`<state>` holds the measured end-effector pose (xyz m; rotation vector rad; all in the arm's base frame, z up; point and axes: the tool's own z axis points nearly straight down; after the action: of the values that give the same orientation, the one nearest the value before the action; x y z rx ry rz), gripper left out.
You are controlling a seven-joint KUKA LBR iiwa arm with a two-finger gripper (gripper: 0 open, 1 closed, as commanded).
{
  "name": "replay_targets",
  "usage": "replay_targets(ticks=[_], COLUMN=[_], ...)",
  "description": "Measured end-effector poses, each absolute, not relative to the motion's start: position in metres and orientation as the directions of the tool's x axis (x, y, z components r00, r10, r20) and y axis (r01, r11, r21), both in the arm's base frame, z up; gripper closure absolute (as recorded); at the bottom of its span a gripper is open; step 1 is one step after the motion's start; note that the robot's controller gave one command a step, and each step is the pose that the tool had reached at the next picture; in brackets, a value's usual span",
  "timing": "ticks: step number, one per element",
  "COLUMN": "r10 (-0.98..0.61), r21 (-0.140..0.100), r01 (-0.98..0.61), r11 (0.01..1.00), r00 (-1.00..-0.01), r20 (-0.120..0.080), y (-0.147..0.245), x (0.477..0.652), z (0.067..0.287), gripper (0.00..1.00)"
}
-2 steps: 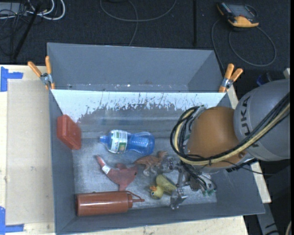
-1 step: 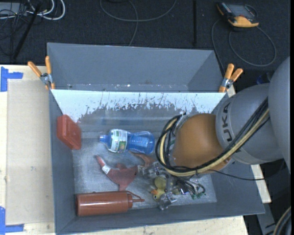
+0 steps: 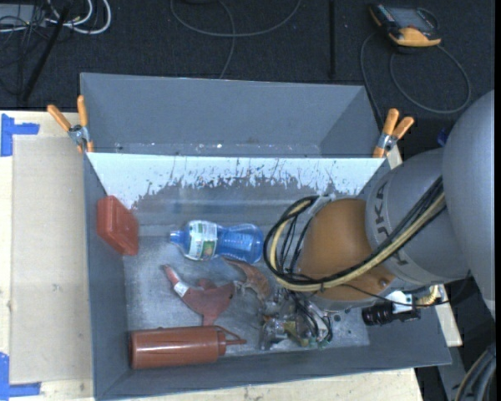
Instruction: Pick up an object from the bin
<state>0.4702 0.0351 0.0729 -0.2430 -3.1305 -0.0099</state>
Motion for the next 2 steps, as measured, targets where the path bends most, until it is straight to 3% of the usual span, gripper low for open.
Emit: replay_targets(ticks=[2], r10=[0.152], r21=[0.004], r01=[0.152], r11=[0.988], r00=[-0.988], r20=[0.003], y=[0.0349], x=[0.4694], z=[0.0761], gripper=[1.00])
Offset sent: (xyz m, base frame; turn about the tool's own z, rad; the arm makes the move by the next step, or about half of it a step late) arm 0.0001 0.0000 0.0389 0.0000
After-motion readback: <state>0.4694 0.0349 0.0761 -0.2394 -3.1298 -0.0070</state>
